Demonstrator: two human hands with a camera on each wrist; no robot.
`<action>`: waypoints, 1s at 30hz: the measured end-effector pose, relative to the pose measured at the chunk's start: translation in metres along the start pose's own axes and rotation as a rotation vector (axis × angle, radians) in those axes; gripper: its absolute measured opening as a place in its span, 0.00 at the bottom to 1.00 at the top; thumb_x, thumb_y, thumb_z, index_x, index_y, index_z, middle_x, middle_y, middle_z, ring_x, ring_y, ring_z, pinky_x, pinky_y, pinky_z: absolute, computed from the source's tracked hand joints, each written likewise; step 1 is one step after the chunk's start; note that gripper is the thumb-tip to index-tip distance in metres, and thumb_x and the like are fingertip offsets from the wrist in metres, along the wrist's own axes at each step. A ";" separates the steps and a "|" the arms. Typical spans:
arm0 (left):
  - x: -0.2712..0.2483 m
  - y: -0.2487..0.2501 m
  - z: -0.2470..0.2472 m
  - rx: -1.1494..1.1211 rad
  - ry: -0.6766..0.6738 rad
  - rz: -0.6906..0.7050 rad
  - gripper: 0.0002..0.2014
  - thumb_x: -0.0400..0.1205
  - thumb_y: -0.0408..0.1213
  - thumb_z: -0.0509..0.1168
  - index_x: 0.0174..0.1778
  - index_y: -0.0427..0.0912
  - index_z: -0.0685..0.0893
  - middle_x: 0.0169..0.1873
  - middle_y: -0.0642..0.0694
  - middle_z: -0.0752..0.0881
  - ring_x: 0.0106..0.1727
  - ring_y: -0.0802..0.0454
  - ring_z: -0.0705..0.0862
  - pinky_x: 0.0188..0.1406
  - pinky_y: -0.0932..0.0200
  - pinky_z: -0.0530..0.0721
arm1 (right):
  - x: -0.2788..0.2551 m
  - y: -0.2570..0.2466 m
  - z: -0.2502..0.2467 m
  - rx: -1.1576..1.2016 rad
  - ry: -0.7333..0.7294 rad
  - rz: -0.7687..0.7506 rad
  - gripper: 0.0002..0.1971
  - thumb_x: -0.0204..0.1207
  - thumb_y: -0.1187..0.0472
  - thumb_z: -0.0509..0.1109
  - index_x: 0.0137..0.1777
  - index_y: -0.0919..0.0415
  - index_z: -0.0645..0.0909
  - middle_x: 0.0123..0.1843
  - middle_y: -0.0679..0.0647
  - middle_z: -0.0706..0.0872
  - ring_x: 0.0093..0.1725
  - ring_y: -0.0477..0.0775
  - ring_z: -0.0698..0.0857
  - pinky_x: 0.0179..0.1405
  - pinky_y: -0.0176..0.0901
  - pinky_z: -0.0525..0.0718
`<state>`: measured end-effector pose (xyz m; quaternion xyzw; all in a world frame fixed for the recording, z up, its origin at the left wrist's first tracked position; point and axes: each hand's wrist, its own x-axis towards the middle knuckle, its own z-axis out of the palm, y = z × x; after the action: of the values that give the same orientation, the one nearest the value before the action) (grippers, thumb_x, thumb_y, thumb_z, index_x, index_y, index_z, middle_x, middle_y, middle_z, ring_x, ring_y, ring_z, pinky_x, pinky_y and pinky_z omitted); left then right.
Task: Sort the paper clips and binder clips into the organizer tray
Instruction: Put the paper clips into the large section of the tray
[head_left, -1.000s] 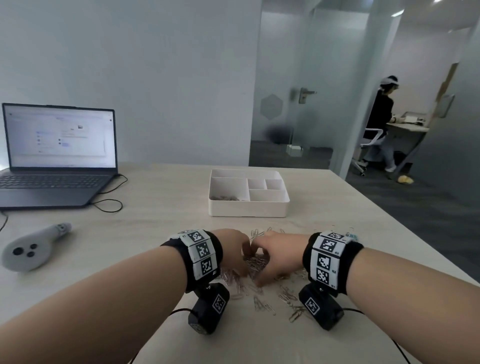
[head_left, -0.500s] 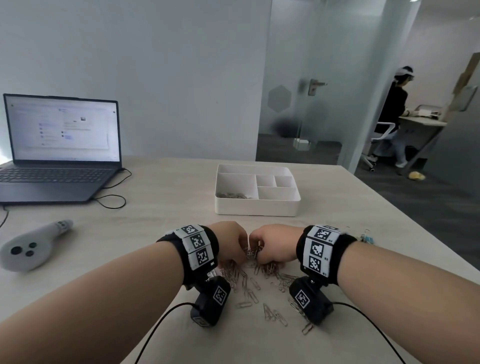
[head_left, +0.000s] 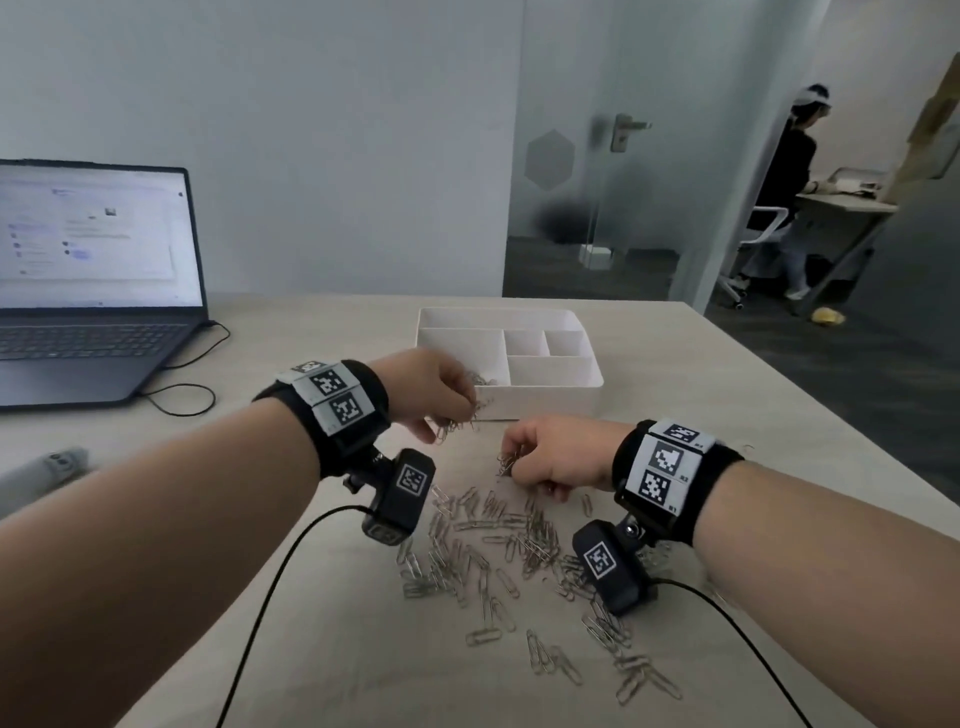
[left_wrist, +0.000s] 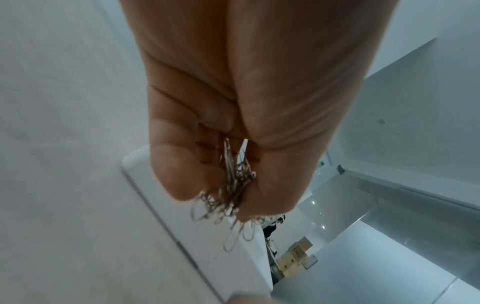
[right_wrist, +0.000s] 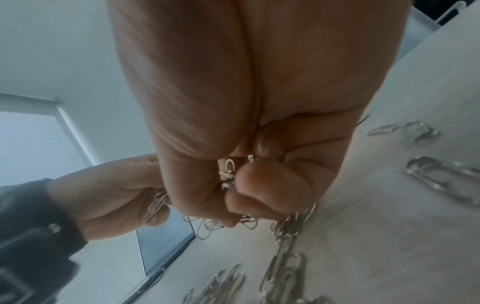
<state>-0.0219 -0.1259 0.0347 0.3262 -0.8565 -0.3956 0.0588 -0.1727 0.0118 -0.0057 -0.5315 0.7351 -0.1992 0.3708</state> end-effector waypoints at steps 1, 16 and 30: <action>0.006 0.003 -0.005 0.005 0.028 0.008 0.04 0.76 0.31 0.72 0.46 0.40 0.88 0.36 0.46 0.86 0.35 0.53 0.86 0.33 0.57 0.90 | 0.000 0.003 0.000 0.043 -0.001 0.005 0.09 0.75 0.73 0.67 0.45 0.57 0.80 0.32 0.57 0.80 0.25 0.50 0.77 0.18 0.37 0.77; 0.064 -0.010 -0.006 0.343 0.366 0.049 0.07 0.77 0.41 0.71 0.50 0.49 0.90 0.46 0.51 0.90 0.45 0.52 0.85 0.41 0.60 0.77 | 0.024 -0.004 -0.027 0.390 0.026 -0.050 0.12 0.79 0.77 0.64 0.42 0.59 0.77 0.28 0.52 0.78 0.21 0.45 0.73 0.15 0.32 0.68; 0.030 -0.047 -0.013 0.144 0.549 0.074 0.07 0.82 0.40 0.63 0.47 0.50 0.87 0.41 0.56 0.85 0.37 0.58 0.81 0.33 0.62 0.74 | 0.107 -0.072 -0.044 0.045 0.323 -0.085 0.03 0.75 0.66 0.68 0.43 0.57 0.81 0.34 0.58 0.84 0.34 0.59 0.81 0.33 0.47 0.82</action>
<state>-0.0163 -0.1748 0.0052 0.3928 -0.8459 -0.2281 0.2794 -0.1776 -0.1175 0.0364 -0.5147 0.7575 -0.3138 0.2507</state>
